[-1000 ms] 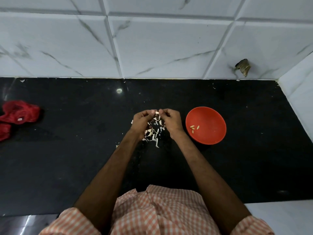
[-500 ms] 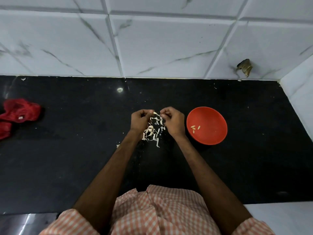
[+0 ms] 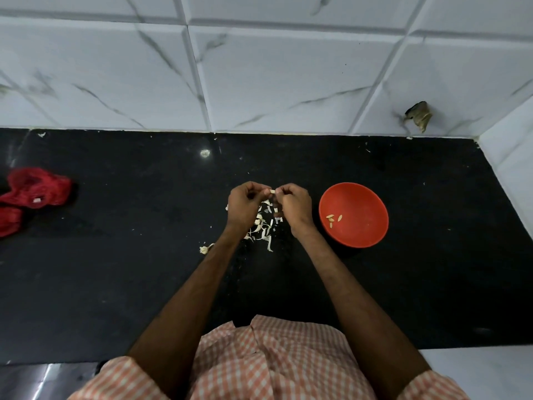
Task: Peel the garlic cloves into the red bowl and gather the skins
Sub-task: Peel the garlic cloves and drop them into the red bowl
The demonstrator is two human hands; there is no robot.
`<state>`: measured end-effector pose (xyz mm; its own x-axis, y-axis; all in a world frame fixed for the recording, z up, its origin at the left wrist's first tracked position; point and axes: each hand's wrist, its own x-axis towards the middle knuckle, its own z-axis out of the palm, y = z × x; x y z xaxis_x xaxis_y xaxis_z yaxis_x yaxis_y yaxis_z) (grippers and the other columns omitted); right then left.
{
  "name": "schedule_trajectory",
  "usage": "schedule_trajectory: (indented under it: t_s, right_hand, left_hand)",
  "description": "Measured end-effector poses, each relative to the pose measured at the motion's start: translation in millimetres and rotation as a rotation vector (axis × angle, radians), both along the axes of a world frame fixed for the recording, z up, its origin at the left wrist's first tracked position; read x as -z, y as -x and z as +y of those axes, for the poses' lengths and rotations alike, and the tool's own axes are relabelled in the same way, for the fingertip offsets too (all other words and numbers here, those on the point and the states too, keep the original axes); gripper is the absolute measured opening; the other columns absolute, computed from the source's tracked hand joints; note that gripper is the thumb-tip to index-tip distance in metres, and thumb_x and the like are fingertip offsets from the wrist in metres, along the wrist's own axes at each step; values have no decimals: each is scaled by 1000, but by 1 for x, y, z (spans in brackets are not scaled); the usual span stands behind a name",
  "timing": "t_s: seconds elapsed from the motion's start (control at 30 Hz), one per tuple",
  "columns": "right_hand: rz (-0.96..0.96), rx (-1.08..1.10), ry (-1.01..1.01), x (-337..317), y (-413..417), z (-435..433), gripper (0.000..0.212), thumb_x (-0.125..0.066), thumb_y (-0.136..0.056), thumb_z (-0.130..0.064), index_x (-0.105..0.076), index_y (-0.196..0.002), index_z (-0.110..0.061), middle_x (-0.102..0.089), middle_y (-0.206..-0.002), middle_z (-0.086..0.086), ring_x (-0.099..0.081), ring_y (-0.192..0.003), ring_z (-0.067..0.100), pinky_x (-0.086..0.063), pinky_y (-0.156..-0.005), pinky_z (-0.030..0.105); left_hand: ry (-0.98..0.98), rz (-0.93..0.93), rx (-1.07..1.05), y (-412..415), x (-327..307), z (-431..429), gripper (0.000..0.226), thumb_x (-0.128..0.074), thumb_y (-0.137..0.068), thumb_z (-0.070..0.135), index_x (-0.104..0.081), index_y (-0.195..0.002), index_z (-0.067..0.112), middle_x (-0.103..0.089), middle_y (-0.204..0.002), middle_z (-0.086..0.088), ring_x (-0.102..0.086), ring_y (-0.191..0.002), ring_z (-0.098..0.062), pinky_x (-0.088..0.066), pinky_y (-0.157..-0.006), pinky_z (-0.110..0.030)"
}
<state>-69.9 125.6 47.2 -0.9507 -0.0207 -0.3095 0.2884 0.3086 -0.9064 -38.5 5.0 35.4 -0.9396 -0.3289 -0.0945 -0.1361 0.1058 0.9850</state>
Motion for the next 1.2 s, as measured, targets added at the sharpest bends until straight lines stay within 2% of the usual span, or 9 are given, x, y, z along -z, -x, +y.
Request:
schedule_trajectory:
  t_s: [0.13,0.3,0.37,0.47,0.63,0.8,0.87,0.97,1.2]
  right_hand:
    - [92,-171,-140,-10,-2,-1,21,-47,-103,-21,-60,-87,-16,-64,-80,1,-57,-64,8,-43,-52,20]
    - [256,-299,-457,-13,-5,1,26,-43,-105,-29,-58,-87,-18,-59,-75,-3,-52,-63,8,-34,-55,26]
    - [197,-255,-392,-11,-7,-6,29,-41,-105,-28,-55,-82,-16,-57,-73,-2,-50,-62,8,-32,-57,29]
    - [-12,-128,-65,-11,-5,-13,30,-43,-104,-24,-57,-79,-15,-54,-72,-2,-47,-61,8,-36,-57,25]
    - [-162,-59,124,-11,-7,-15,27,-42,-104,-24,-63,-88,-16,-55,-75,-2,-48,-66,7,-39,-59,23]
    - [119,-161,-265,-6,-8,-14,29,-41,-105,-26,-60,-89,-13,-60,-78,0,-55,-68,14,-44,-64,38]
    - [262,-237,-504,-9,-10,-12,29,-38,-106,-29,-58,-95,-12,-63,-83,2,-59,-73,19,-44,-66,38]
    - [410,-294,-652,-12,-12,-9,28,-37,-107,-29,-57,-100,-11,-60,-84,1,-61,-77,21,-43,-66,37]
    - [563,-329,-785,-12,-12,-4,28,-39,-106,-31,-58,-104,-10,-66,-95,7,-67,-82,27,-45,-64,37]
  left_hand:
    - [7,3,8,3,1,-3,6,-65,-93,4,-69,-94,8,-73,-88,-4,-70,-84,-14,-57,-78,-24]
    - [-46,-107,17,4,2,-2,6,-60,-97,5,-65,-94,6,-69,-87,-1,-66,-83,-10,-54,-78,-22]
    - [-32,-120,-33,7,2,1,6,-60,-97,6,-66,-95,6,-69,-90,-2,-67,-88,-14,-55,-82,-27]
    - [40,-104,-71,10,1,4,6,-61,-96,7,-66,-98,6,-70,-95,-4,-68,-93,-17,-55,-84,-28]
    - [162,-62,-120,6,-4,11,6,-60,-96,6,-64,-100,5,-65,-90,3,-62,-82,-4,-49,-71,-9]
    - [215,-78,-121,5,-4,11,4,-60,-98,12,-62,-99,9,-64,-87,9,-63,-83,-6,-53,-77,-23]
    - [219,-103,-113,6,-4,11,5,-60,-98,14,-61,-98,10,-64,-87,9,-64,-84,-9,-54,-78,-28]
    - [227,-127,-91,7,-6,8,4,-59,-98,16,-59,-95,12,-64,-88,7,-64,-84,-12,-54,-76,-30]
    - [149,-216,-110,10,-10,9,13,-57,-100,16,-61,-102,4,-62,-90,3,-59,-76,-7,-44,-55,-8]
